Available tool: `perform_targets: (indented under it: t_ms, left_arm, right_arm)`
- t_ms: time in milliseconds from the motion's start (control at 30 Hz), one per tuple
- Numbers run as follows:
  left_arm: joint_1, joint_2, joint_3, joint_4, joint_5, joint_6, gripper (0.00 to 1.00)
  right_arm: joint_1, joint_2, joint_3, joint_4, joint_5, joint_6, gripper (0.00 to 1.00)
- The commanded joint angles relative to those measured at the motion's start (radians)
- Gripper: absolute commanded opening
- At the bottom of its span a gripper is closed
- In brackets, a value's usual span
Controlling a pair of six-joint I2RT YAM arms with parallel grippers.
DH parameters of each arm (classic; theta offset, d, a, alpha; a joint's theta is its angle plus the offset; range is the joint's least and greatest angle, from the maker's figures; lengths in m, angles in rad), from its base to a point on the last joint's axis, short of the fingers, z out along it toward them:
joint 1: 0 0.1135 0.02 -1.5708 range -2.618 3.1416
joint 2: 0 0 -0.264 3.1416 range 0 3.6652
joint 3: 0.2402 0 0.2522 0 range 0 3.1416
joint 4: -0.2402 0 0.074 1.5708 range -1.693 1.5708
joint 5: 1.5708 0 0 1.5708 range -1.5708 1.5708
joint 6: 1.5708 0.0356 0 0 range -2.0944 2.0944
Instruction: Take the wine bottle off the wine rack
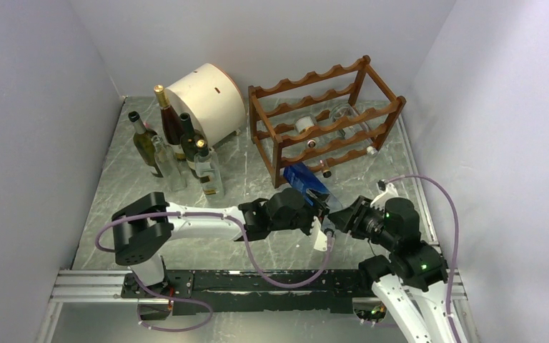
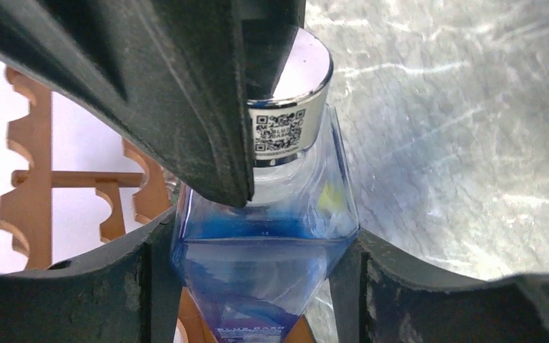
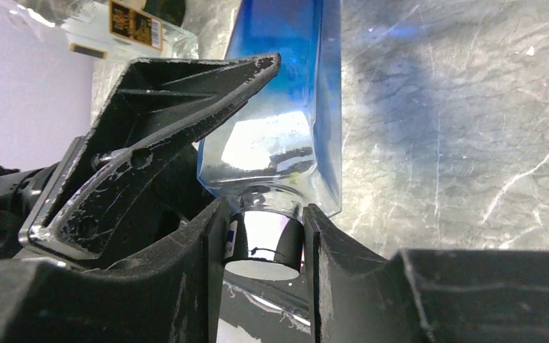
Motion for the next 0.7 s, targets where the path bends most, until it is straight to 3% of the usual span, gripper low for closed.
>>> perform_targets:
  t_ms: [0,67,200,400,667]
  left_arm:
    - [-0.044,-0.069,-0.038,0.161,-0.046,-0.094,0.09]
    - [-0.062,-0.087,-0.045,0.193,-0.07,-0.146,0.07]
    - [-0.087,-0.137,-0.054,0.248,-0.129,-0.289,0.07]
    - [-0.09,-0.246,-0.079,0.268,-0.256,-0.529,0.07]
    - [-0.082,-0.434,-0.104,0.097,-0.567,-0.821,0.07]
  right_arm:
    - [0.012,0.0,0.153,0.063,-0.049,-0.046,0.49]
    - [0.013,0.013,0.211,0.057,-0.009,-0.063,0.67]
    - [0.013,0.062,0.372,0.055,0.071,-0.116,0.85]
    - [0.014,0.154,0.556,0.071,0.124,-0.225,0.89]
    - [0.013,0.162,0.462,0.133,0.13,-0.235,0.92]
